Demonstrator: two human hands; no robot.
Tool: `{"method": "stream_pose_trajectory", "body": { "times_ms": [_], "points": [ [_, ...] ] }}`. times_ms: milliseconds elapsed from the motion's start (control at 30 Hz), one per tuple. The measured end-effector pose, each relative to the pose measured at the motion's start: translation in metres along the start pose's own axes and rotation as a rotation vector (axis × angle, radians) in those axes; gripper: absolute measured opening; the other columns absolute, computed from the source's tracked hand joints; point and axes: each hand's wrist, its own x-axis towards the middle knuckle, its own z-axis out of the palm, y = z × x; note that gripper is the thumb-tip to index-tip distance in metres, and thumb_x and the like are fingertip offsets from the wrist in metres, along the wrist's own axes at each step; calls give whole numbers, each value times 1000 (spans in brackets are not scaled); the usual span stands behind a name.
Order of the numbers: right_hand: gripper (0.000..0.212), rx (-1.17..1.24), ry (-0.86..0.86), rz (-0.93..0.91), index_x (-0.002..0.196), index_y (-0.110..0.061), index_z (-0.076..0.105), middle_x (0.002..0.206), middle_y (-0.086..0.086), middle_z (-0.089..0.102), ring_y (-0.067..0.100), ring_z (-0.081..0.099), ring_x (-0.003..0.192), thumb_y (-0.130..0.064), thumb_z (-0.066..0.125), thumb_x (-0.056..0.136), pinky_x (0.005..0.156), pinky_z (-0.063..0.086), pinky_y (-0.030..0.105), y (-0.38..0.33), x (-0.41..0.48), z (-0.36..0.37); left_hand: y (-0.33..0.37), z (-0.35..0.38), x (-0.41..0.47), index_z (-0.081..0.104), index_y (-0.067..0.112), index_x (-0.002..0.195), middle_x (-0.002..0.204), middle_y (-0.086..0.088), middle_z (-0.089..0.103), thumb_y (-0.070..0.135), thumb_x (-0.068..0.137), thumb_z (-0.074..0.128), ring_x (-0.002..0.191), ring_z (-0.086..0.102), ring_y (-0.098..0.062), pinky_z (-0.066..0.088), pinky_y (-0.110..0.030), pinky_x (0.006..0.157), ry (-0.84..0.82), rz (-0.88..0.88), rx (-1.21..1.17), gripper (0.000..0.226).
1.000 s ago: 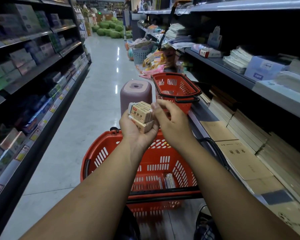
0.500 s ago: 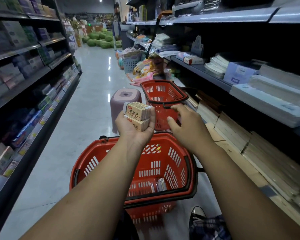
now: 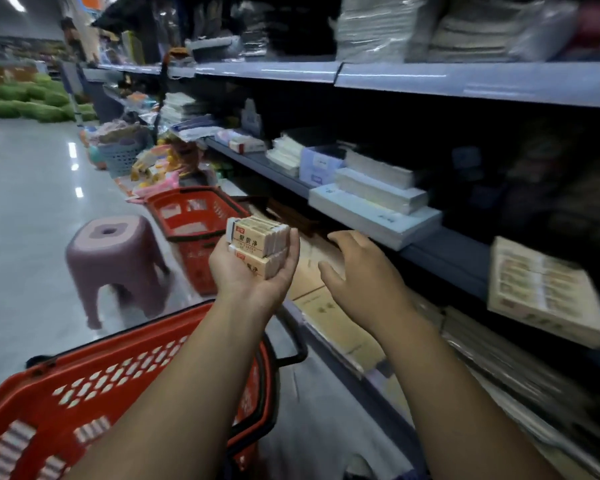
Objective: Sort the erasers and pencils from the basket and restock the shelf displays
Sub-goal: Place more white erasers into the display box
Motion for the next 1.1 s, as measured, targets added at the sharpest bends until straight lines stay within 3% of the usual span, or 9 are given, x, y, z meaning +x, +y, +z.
{"method": "stream_pose_trajectory", "body": {
  "times_ms": [200,433,633,800,1000,1100],
  "points": [
    [38,-85,94,153,134,-20,51,133,-3,51,19,48,122,-35,55,99,95,48,39,65,-19,-44,-87,25,17,75,5,99,104,-18,75,31,96,51,99,69,-36,58,-47,90,-33,-174,69,36],
    [47,-141,164,271,145,-19,47,145,-5,46,14,42,132,-34,54,100,108,41,33,126,-53,-86,-184,43,21,74,4,109,103,-19,75,32,98,49,94,70,-35,60,-47,85,-73,-324,153,38],
    [45,-76,194,322,142,-23,50,138,-11,50,9,48,125,-36,56,99,101,45,31,151,-70,-97,-226,48,28,73,5,113,108,-19,73,34,99,50,97,68,-36,60,-46,84,-71,-376,191,39],
    [33,28,308,262,128,-23,61,117,-14,57,7,53,107,-33,61,96,91,48,30,155,-64,-87,-240,47,46,72,5,118,113,-20,71,34,96,52,98,68,-36,60,-44,82,-76,-316,232,42],
    [28,88,340,197,117,-24,66,110,-14,57,9,55,107,-35,67,92,91,50,34,151,-47,-70,-255,42,57,68,10,70,73,-10,65,31,95,45,66,68,-25,57,-34,68,-104,-308,265,40],
    [31,102,328,216,118,-25,66,109,-15,54,6,54,105,-38,70,90,90,51,33,150,-37,-69,-256,45,56,65,11,61,65,-8,63,29,96,44,59,67,-23,57,-30,58,-130,-308,287,44]
  ]
}}
